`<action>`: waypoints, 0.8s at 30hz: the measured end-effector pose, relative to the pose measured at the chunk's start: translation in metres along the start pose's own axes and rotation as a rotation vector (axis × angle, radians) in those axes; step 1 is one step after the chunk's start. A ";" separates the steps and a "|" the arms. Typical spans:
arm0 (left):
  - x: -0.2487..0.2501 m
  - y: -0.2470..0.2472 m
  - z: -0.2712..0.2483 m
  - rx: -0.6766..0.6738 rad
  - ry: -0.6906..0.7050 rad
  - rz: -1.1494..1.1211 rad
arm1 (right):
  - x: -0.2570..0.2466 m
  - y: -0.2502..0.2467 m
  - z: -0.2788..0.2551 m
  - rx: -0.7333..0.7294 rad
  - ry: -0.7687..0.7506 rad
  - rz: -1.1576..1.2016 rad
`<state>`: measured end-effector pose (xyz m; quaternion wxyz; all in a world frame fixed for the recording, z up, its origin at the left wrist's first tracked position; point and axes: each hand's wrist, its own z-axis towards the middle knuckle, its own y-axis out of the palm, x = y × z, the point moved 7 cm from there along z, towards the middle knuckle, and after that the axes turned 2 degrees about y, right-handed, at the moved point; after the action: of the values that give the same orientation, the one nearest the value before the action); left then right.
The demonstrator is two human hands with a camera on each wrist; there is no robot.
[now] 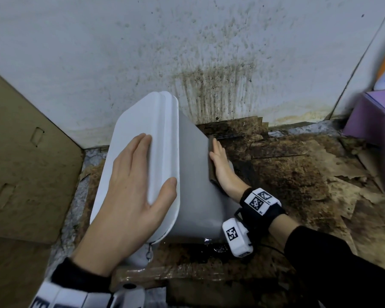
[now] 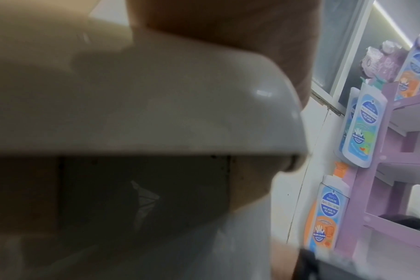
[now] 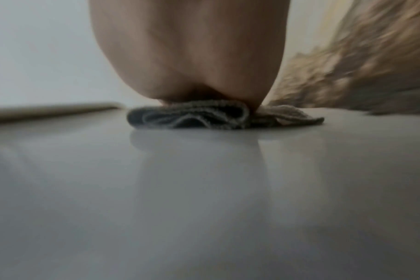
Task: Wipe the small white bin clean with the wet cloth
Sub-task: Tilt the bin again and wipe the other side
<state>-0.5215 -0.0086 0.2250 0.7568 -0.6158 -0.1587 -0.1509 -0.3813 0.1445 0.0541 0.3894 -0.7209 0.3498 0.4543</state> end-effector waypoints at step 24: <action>0.003 0.000 0.001 -0.019 -0.018 -0.010 | 0.065 0.001 -0.038 0.035 0.081 -0.081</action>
<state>-0.5192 -0.0082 0.2266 0.7486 -0.6236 -0.1672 -0.1506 -0.3447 0.1005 0.0043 0.4054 -0.7454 0.3437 0.4024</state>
